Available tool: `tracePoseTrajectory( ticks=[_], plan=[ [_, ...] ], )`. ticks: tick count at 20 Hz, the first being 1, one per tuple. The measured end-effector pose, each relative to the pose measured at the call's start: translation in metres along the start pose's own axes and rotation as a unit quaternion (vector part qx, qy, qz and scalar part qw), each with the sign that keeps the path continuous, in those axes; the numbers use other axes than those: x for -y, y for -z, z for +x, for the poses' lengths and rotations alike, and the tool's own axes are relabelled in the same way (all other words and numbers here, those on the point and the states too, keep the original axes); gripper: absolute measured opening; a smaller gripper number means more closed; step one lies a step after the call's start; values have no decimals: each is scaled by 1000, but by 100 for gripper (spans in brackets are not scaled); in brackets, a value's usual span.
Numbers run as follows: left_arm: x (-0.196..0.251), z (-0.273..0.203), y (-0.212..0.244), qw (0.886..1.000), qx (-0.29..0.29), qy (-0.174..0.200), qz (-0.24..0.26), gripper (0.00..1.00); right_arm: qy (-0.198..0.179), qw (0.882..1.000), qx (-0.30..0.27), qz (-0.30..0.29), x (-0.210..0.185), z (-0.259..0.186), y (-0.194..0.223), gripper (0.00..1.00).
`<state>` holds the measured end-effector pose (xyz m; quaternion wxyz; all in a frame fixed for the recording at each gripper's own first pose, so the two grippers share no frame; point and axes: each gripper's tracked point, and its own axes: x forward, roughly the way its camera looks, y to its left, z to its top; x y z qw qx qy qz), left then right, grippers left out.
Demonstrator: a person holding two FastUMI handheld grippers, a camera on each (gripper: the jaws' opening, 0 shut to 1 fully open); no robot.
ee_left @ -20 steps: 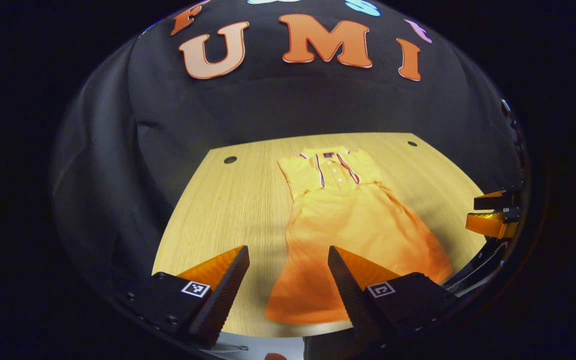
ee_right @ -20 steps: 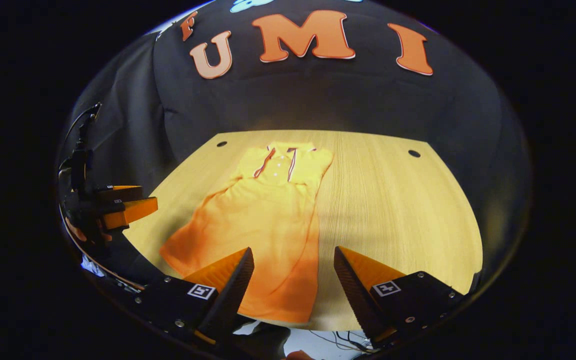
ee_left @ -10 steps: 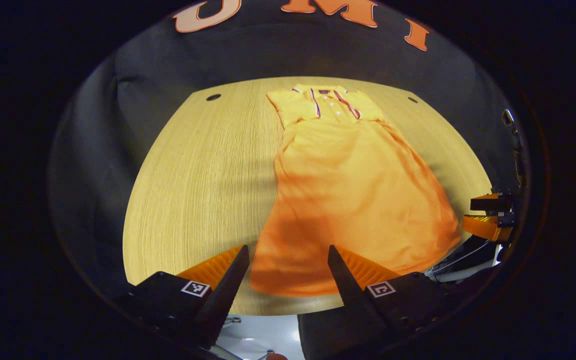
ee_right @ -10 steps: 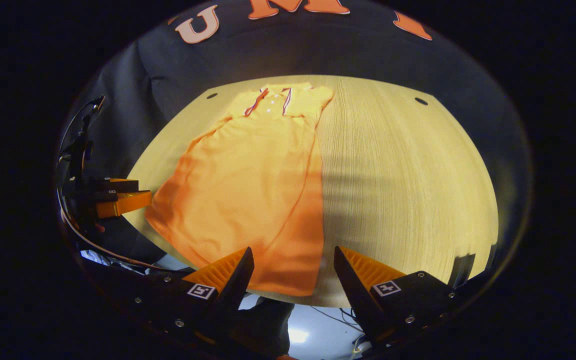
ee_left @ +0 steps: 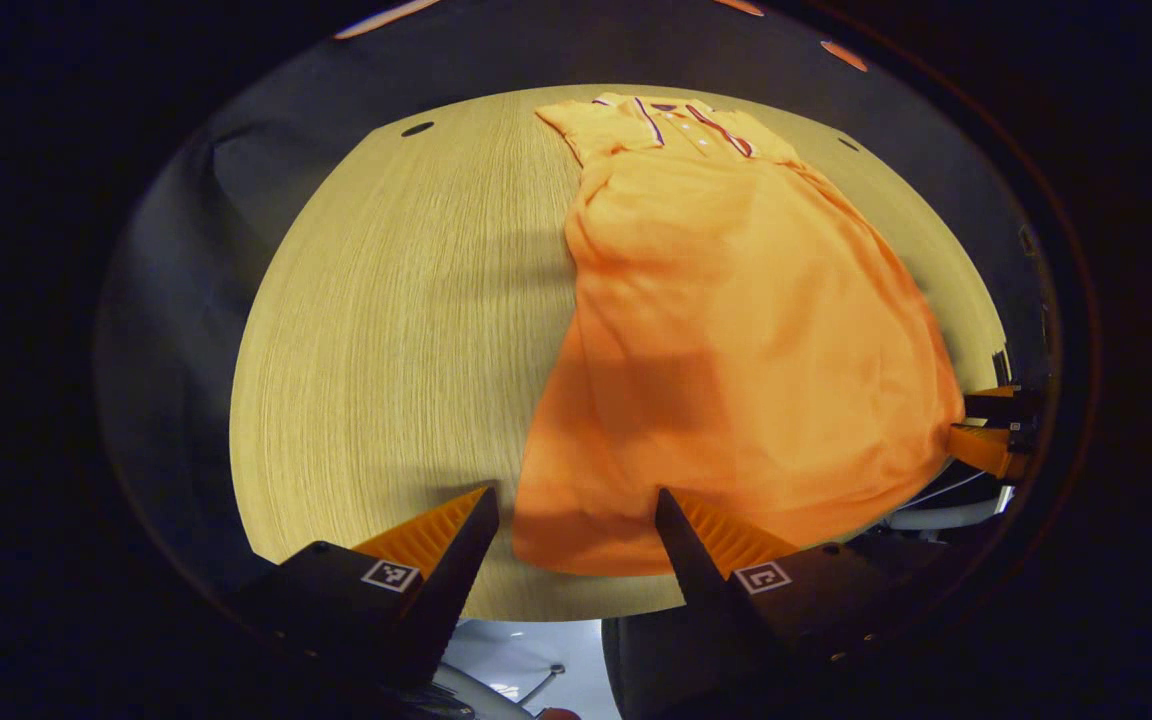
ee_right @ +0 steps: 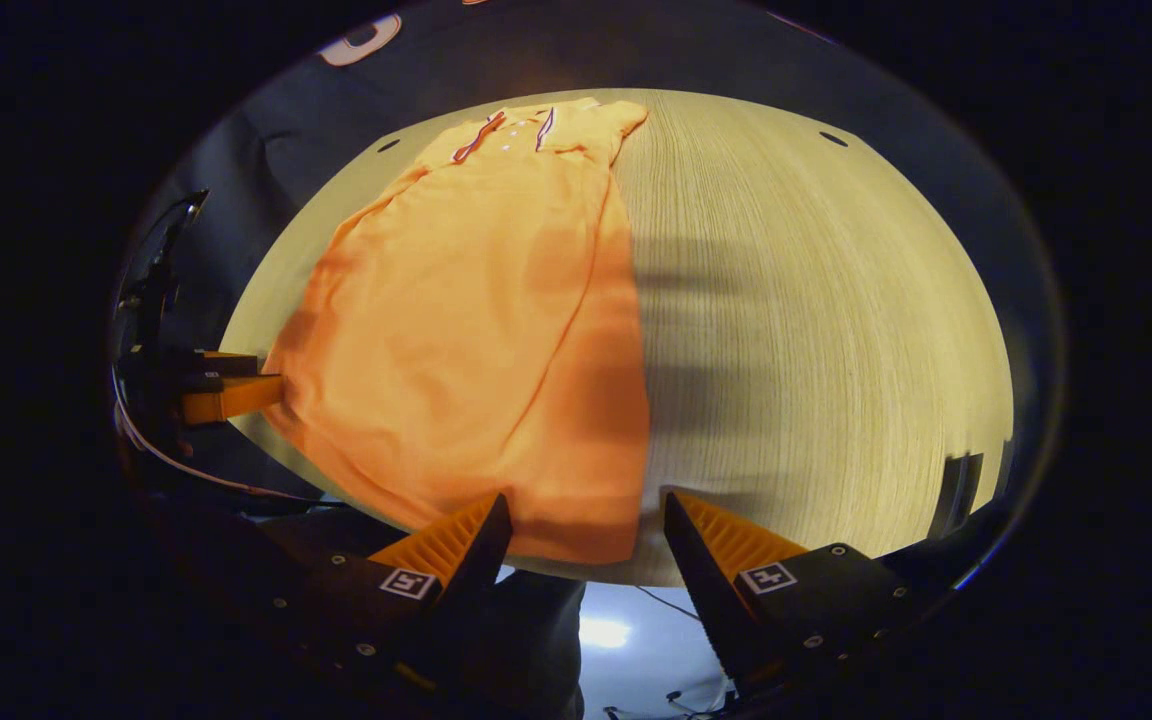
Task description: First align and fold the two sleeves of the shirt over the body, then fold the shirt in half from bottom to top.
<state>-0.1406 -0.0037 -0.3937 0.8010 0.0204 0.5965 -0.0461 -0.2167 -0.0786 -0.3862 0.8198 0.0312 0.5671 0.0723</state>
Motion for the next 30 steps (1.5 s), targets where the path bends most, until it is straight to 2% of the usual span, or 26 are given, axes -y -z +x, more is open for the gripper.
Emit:
tracePoseTrajectory(
  ticks=[4,6,7,8,9,10,11,12,13,15,16,18,21,24,30],
  plan=[
    [4,4,0,999,-21,23,-23,98,15,1000,-7,-11,-1,6,-4,84],
    [5,6,-2,999,-30,23,-18,95,34,999,-9,-18,5,7,-6,68],
    [8,7,-4,999,-27,27,-10,96,37,999,-5,-11,6,8,-9,50],
    [12,8,-10,999,-19,32,-4,92,33,999,1,6,5,9,-15,42],
    [17,7,-15,999,-11,46,-12,80,9,1000,5,21,-4,12,-17,22],
    [18,8,-14,999,-17,46,-14,42,-6,1000,4,27,-11,11,-17,18],
    [20,11,-15,999,-21,49,-6,5,-6,999,10,41,-10,18,-19,3],
    [21,9,-19,998,-19,53,-13,3,-8,999,2,38,-13,16,-19,7],
    [25,5,-21,997,-20,71,-25,1,-5,999,5,37,-13,13,-22,7],
    [24,1,-32,996,-13,81,-40,1,-14,999,-7,45,-17,10,-27,7],
    [22,-5,-38,996,-9,85,-36,1,-20,998,1,52,-19,9,-36,7],
    [24,-14,-58,995,11,92,-28,1,-8,998,25,59,-14,1,-57,7],
    [28,-25,-86,994,38,98,-11,1,6,997,65,37,-8,-10,-92,7],
    [29,-33,-115,993,65,101,3,1,2,995,94,32,-9,-18,-122,7],
    [16,-33,-167,990,99,98,-6,1,14,991,125,35,0,-24,-168,7]
  ],
)
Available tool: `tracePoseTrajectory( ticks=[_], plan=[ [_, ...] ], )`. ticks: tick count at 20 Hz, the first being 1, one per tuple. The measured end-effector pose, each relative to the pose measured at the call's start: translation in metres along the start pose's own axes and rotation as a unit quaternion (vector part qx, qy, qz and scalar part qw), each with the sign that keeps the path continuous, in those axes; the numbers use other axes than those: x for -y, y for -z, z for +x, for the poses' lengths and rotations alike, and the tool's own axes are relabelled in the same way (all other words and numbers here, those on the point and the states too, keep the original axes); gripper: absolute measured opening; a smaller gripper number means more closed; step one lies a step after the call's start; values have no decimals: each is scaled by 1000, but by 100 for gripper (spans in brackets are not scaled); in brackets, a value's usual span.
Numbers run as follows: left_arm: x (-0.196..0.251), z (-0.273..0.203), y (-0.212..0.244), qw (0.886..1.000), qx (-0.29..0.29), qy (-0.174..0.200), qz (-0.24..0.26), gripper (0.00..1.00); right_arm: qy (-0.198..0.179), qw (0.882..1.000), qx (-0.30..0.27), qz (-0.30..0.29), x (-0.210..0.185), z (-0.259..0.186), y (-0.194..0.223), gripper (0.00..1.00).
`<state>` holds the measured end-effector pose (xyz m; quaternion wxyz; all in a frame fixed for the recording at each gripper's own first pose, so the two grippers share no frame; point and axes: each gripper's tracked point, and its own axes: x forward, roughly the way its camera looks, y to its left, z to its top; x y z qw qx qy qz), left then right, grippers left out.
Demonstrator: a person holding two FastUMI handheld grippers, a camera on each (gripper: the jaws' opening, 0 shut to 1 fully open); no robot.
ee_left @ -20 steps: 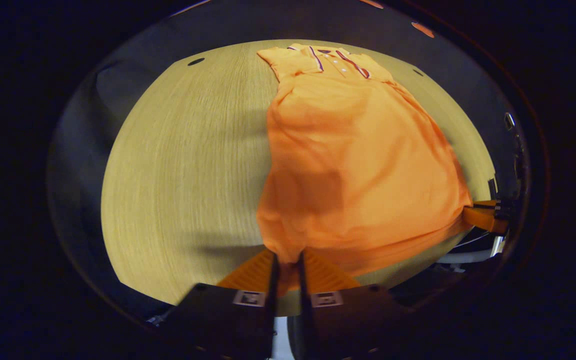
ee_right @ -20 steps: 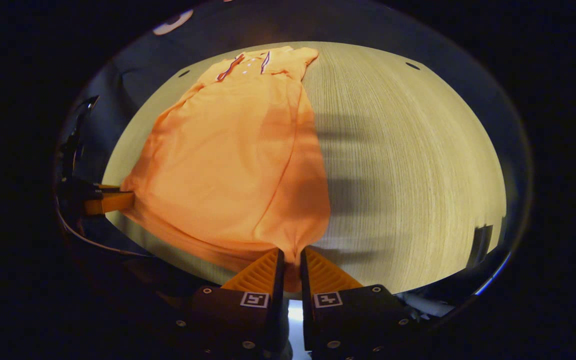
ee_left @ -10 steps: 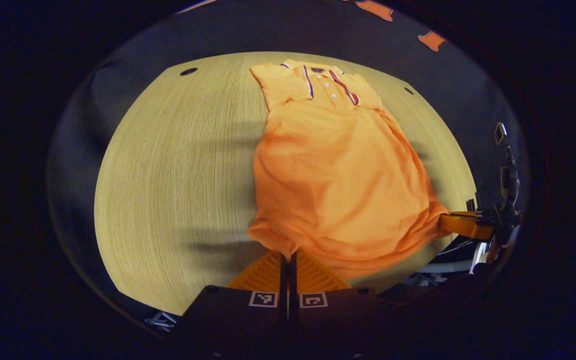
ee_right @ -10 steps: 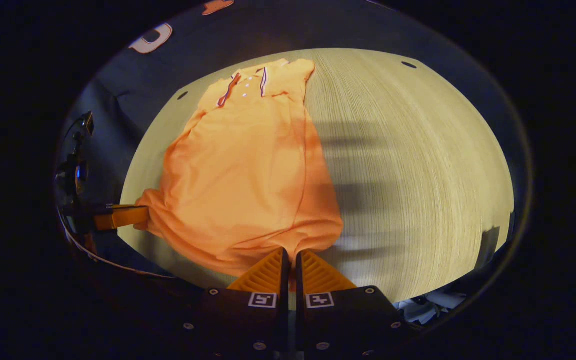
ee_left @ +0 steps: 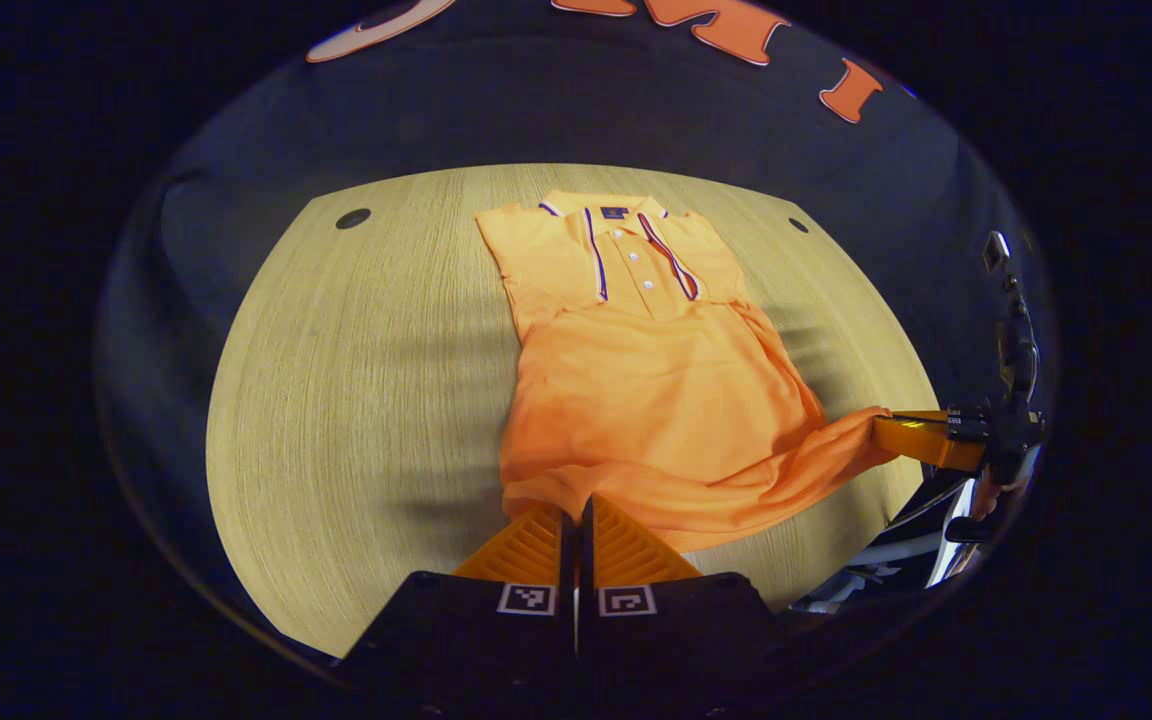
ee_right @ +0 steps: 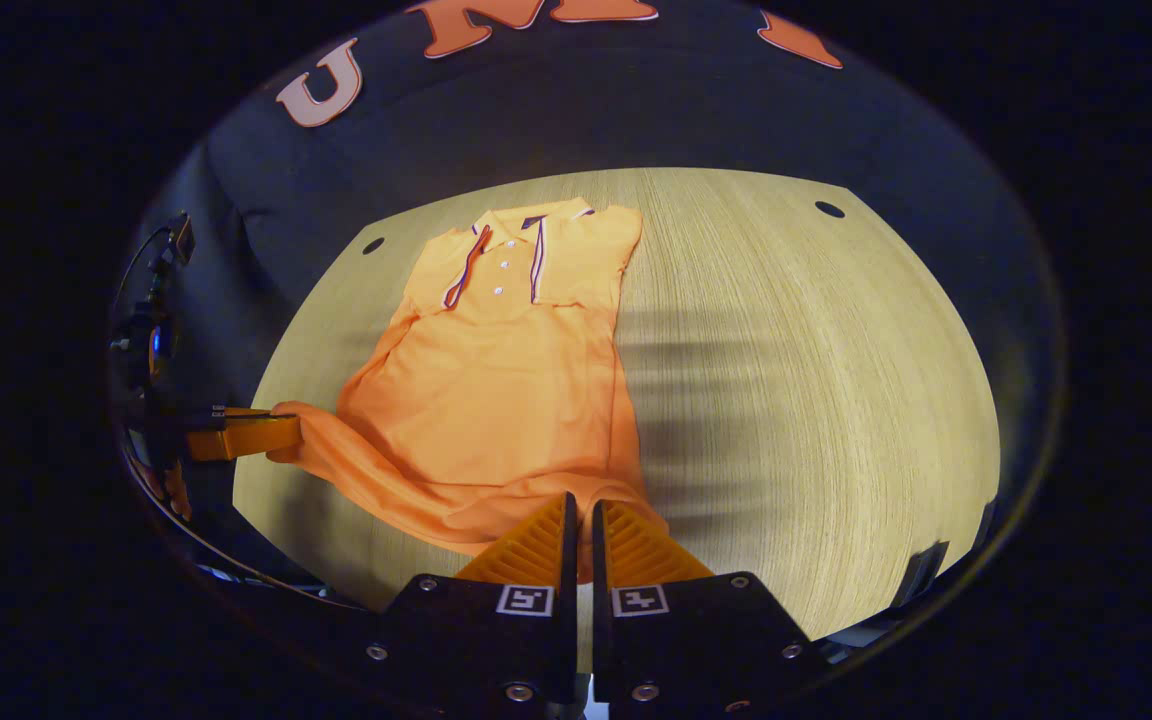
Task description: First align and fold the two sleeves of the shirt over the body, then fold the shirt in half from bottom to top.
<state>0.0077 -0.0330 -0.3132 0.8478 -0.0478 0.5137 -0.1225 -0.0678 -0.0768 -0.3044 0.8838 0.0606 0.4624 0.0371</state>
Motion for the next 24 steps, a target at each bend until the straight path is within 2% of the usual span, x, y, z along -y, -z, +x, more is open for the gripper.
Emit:
tracePoseTrajectory(
  ticks=[7,14,18,19,20,21,24],
  plan=[
    [-14,14,-76,999,36,-4,8,1,14,998,48,-22,6,12,-86,7],
    [-33,36,-144,998,59,-18,18,1,38,997,63,-37,15,34,-141,7],
    [-39,54,-176,998,60,-12,17,1,52,995,66,-52,19,49,-173,7],
    [-41,57,-184,998,59,-13,22,2,59,994,67,-57,23,54,-182,7],
    [-44,62,-192,998,61,-17,28,1,65,994,69,-59,26,59,-191,12],
    [-48,65,-199,997,60,-20,35,1,69,993,71,-60,27,63,-201,7],
    [-62,78,-220,996,56,-33,57,1,89,991,78,-59,45,73,-231,7]
  ],
)
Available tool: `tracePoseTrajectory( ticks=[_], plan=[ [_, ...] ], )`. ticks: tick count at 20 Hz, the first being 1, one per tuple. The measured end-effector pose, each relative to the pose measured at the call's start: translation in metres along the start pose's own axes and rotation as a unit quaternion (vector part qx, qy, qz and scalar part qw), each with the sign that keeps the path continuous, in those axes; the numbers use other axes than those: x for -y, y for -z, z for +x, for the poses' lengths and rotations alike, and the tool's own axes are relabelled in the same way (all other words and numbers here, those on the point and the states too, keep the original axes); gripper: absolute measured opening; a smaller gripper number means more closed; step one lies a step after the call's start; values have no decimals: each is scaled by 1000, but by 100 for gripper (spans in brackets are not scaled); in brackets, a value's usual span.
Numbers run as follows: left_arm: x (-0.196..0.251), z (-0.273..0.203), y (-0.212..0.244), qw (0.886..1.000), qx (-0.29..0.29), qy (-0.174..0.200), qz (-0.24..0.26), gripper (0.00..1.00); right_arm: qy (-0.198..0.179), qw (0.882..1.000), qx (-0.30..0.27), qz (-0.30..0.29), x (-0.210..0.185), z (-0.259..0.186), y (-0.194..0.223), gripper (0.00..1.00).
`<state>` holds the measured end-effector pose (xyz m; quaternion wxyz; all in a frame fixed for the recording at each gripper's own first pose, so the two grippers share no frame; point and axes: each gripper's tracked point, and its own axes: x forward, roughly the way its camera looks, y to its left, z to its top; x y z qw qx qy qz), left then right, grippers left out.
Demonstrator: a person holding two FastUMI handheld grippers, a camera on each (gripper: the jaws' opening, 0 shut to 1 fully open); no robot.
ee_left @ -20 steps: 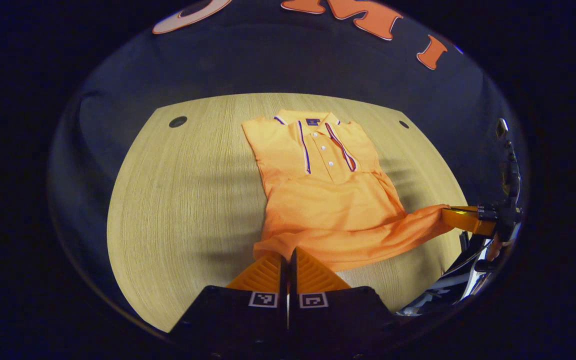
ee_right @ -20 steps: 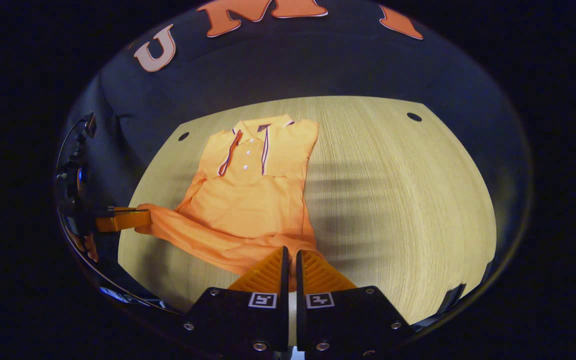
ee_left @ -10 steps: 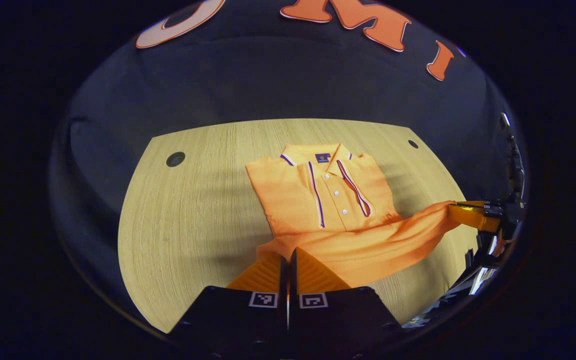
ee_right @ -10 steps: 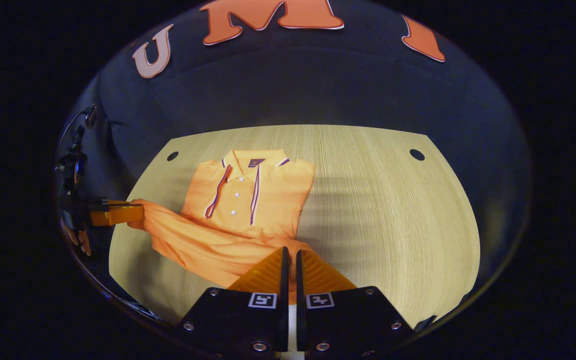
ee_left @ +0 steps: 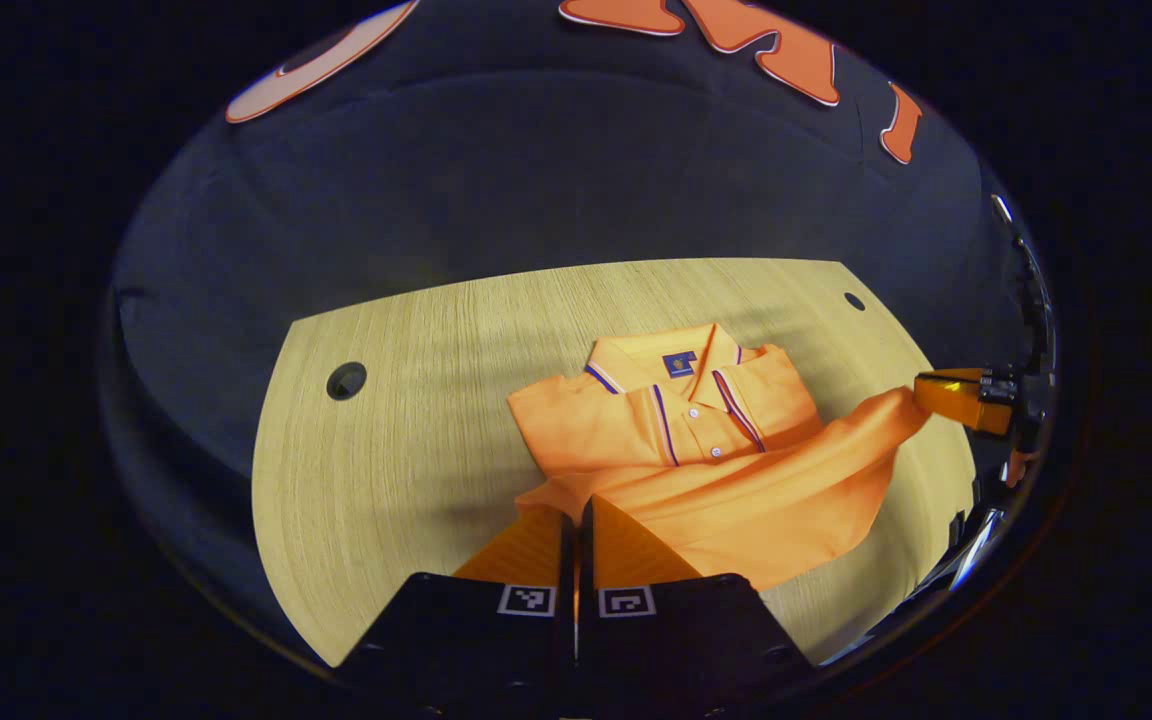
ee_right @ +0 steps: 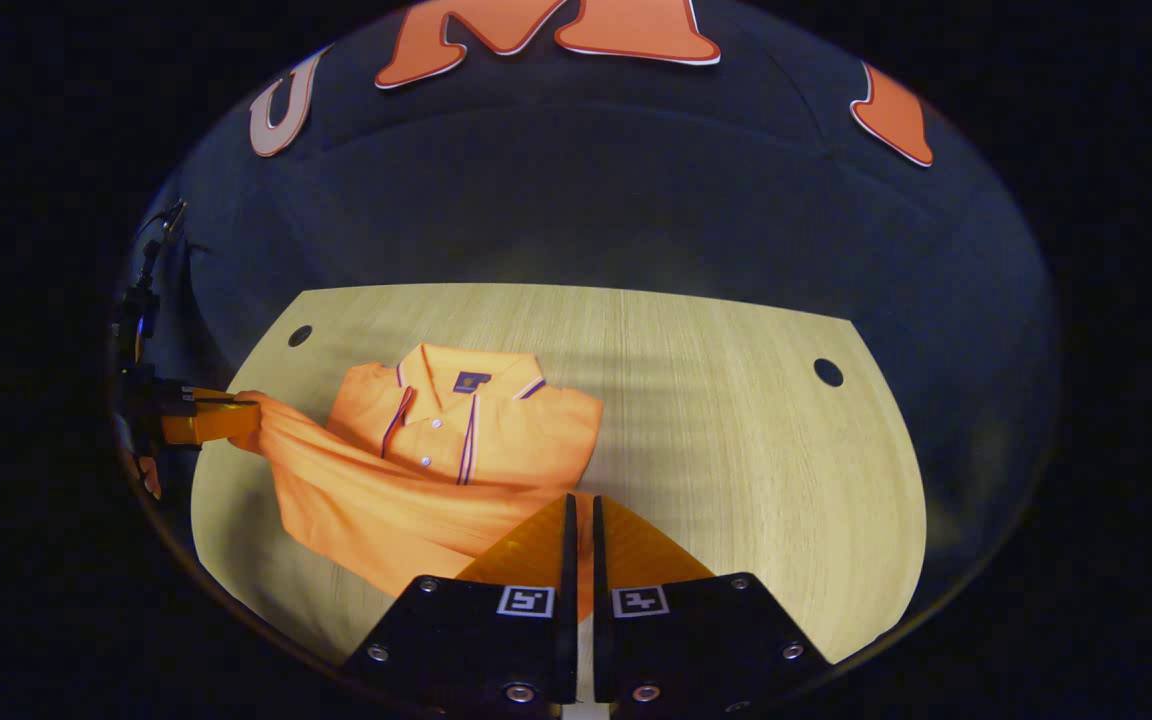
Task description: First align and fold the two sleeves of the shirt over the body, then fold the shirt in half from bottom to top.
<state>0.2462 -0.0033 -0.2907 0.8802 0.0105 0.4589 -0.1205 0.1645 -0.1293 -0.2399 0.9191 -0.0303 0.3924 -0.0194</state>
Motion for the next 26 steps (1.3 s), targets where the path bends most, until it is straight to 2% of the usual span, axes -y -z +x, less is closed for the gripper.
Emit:
tracePoseTrajectory(
  ticks=[8,13,14,16,19,20,21,22,24,26],
  plan=[
    [-4,49,-24,1000,-17,10,8,1,8,1000,-23,10,-5,36,-8,7],
    [-6,67,-23,1000,-28,9,3,1,-13,996,-87,26,-15,42,24,7],
    [-6,68,-23,1000,-28,9,3,1,-14,995,-100,28,-17,41,33,11],
    [-8,68,-24,1000,-27,10,5,1,-24,992,-125,24,-25,46,49,23],
    [-8,71,-22,1000,-29,11,5,1,-12,989,-147,12,-26,57,61,43],
    [-9,72,-22,1000,-29,11,3,1,-19,987,-160,15,-31,57,66,46],
    [-8,73,-21,999,-30,11,2,1,-24,986,-167,17,-37,59,70,57],
    [-9,72,-20,999,-31,11,1,1,-27,984,-178,10,-41,61,77,54],
    [-9,74,-19,999,-31,13,-1,1,-24,982,-188,-5,-41,67,90,58],
    [-10,75,-19,999,-32,14,-2,1,-10,984,-176,-3,-36,79,91,61]
  ],
)
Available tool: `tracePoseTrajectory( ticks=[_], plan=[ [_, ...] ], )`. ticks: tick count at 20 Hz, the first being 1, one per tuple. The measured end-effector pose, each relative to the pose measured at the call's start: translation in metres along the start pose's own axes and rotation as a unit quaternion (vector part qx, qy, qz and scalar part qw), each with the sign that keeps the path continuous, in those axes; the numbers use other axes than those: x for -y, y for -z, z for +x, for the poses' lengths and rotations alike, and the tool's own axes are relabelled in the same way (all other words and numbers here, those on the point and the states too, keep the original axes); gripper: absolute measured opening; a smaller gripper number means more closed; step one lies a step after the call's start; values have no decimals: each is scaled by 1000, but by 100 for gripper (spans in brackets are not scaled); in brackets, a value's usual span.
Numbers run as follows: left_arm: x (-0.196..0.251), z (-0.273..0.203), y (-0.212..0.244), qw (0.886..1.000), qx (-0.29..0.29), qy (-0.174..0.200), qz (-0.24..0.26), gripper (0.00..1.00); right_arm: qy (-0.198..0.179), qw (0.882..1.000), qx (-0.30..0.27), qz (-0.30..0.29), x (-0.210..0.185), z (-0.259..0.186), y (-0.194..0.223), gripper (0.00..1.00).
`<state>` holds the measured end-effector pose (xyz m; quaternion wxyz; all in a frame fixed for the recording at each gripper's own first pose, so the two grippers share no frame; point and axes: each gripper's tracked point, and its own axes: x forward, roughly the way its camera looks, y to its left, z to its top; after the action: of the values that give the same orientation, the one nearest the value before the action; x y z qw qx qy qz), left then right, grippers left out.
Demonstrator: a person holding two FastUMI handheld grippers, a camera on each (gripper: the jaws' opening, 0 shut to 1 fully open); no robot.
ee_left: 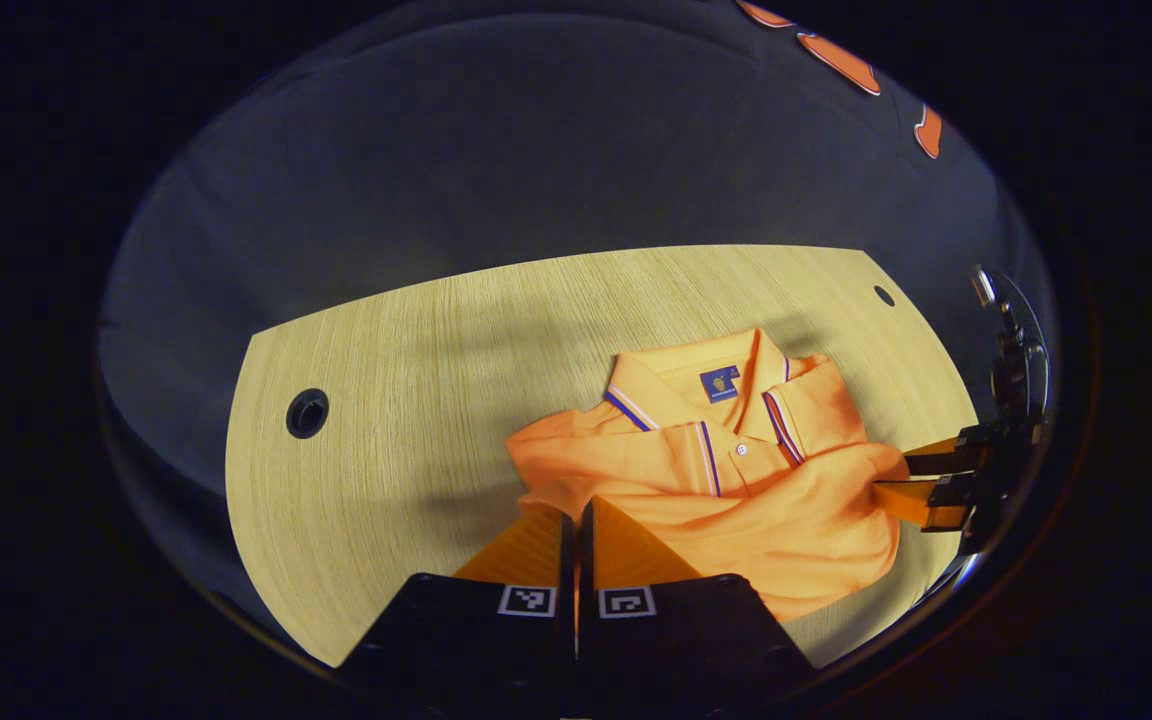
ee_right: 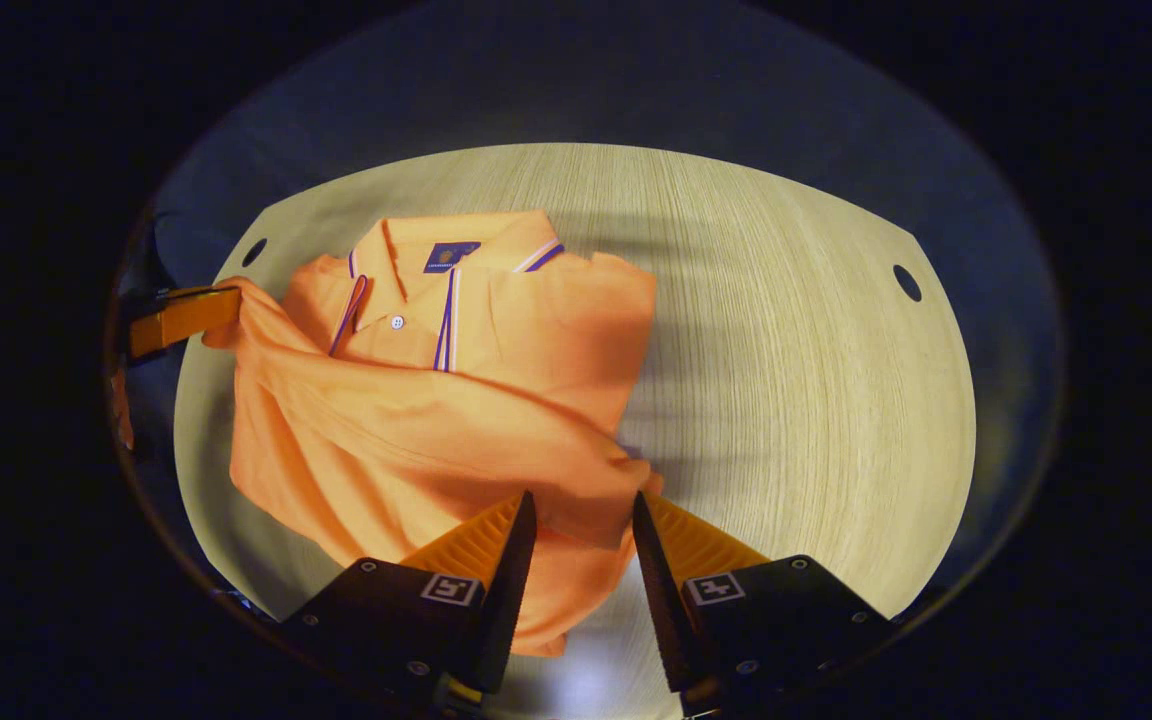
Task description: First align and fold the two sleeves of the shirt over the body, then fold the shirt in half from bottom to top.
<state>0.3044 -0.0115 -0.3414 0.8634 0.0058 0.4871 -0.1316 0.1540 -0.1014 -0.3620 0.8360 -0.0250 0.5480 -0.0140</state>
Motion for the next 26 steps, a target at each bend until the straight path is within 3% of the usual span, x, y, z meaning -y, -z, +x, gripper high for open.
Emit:
tracePoseTrajectory(
  ticks=[2,3,5,6,13,17,18,19,20,22,23,25,26],
  plan=[
    [-1,0,-1,1000,-1,1,-2,1,-11,1000,24,17,-5,2,-12,55],
    [-2,0,0,1000,0,2,-2,1,3,999,38,27,4,2,-20,32],
    [-3,-2,-5,1000,8,2,-1,1,-25,998,46,46,-7,-4,-26,11],
    [-3,-1,-7,1000,12,3,0,1,-15,997,60,52,-2,-2,-34,3],
    [-7,3,-32,999,38,-2,-13,1,23,992,118,38,20,-15,-102,5],
    [-19,8,-41,999,39,-21,-30,3,14,989,137,45,15,-15,-138,5],
    [-22,10,-39,999,33,-26,-32,8,8,989,138,49,16,-16,-143,5],
    [-22,7,-41,998,40,-27,-34,29,2,989,140,54,13,-18,-144,5],
    [-24,5,-44,998,49,-30,-36,50,1,989,137,60,13,-19,-142,6],
    [-23,-2,-46,997,59,-34,-35,92,18,987,149,49,20,-25,-143,36],
    [-22,-10,-49,997,67,-33,-36,98,26,986,161,41,25,-30,-145,59],
    [-20,-31,-59,994,95,-34,-43,99,19,981,189,33,22,-48,-149,79],
    [-18,-44,-64,992,111,-38,-45,99,12,979,199,29,19,-59,-148,83]
  ],
)
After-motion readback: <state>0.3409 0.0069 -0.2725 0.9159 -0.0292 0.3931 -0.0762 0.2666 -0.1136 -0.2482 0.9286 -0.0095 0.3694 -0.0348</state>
